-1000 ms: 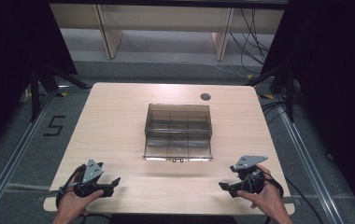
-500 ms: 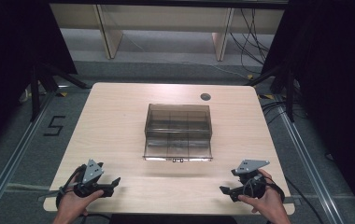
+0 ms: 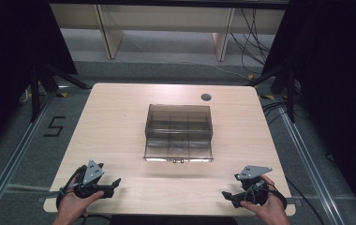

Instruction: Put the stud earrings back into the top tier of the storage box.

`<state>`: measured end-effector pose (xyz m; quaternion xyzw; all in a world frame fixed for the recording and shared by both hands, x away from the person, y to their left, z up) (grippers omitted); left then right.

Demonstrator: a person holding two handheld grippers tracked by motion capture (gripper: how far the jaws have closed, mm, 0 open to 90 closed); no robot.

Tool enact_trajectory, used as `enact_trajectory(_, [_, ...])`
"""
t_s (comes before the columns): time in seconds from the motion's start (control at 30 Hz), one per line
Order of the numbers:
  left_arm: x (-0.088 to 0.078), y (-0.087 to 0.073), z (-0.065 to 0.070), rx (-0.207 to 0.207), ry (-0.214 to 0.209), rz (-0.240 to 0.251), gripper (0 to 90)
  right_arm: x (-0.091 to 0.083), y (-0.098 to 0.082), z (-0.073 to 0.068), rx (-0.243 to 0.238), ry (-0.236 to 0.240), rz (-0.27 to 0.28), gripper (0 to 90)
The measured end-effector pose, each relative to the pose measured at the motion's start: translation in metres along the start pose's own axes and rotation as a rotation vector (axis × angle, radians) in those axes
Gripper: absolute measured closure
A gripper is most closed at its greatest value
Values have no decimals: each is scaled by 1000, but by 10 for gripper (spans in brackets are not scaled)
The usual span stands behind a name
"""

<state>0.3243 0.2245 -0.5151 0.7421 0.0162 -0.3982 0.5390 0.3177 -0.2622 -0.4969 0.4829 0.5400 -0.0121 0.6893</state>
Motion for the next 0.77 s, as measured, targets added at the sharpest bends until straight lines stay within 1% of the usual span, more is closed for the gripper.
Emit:
enact_trajectory(0.03, [0, 0, 0, 1, 0, 0, 150, 1, -1, 0, -7, -18, 11, 180])
enact_trajectory(0.07, [0, 0, 0, 1, -4, 0, 150, 1, -2, -1, 17, -6, 6, 180])
enact_trajectory(0.1, [1, 0, 1, -5, -4, 6, 150, 1, -3, -1, 6, -14, -2, 180])
enact_trajectory(0.13, [1, 0, 1, -3, -7, 7, 150, 0, -3, -1, 8, -10, -16, 179])
enact_trajectory(0.17, [0, 0, 0, 6, -7, 1, 150, 1, -4, -3, 19, -11, 5, 178])
enact_trajectory(0.2, [0, 0, 0, 7, -7, 0, 150, 2, -5, -3, 4, -21, 2, 176])
enact_trajectory(0.23, [1, 0, 0, 6, -7, 0, 150, 1, -5, -4, 22, -12, -3, 174])
enact_trajectory(0.27, [1, 0, 0, 7, -7, 0, 150, 1, -6, -4, 4, -22, -7, 173])
enact_trajectory(0.3, [1, 0, 0, 8, -7, -1, 150, 1, -7, -4, 2, -21, -19, 172])
enact_trajectory(0.33, [1, 0, 0, 8, -7, 0, 151, 3, -8, -4, -5, -28, 9, 172])
enact_trajectory(0.4, [1, 0, 0, 8, -8, -2, 150, 2, -8, -6, 24, -21, -7, 172])
enact_trajectory(0.47, [1, 0, 0, 8, -8, -2, 150, 2, -9, -3, -22, -13, -17, 172])
enact_trajectory(0.5, [1, 0, 0, 7, -7, -1, 150, 2, -9, -4, -15, -10, -18, 172])
enact_trajectory(0.53, [1, 0, 0, 8, -7, -2, 150, 2, -10, -5, 9, -25, -24, 172])
enact_trajectory(0.6, [1, 0, 0, 8, -8, 0, 150, 1, -10, -6, 21, -20, -28, 172])
enact_trajectory(0.63, [1, 0, 1, 3, -9, 0, 151, 2, -10, -5, 5, -21, -18, 172])
enact_trajectory(0.67, [2, 0, 2, -12, -11, 1, 150, 3, -11, -5, 7, -27, 0, 172])
enact_trajectory(0.7, [2, -1, 1, -4, -2, -7, 150, 4, -11, -4, 8, -27, -1, 172])
enact_trajectory(0.73, [1, -1, 1, -3, -3, -6, 150, 3, -11, -4, 11, -28, -9, 172])
enact_trajectory(0.77, [1, 0, 1, 1, -2, -5, 150, 4, -11, -4, 15, -21, 7, 171])
Point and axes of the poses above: each handheld gripper's, and its own axes: x roughly forward along the jaws, y roughly out of its top, z roughly to its right, the point moved 2 cm from there along x, roughly forward along the jaws
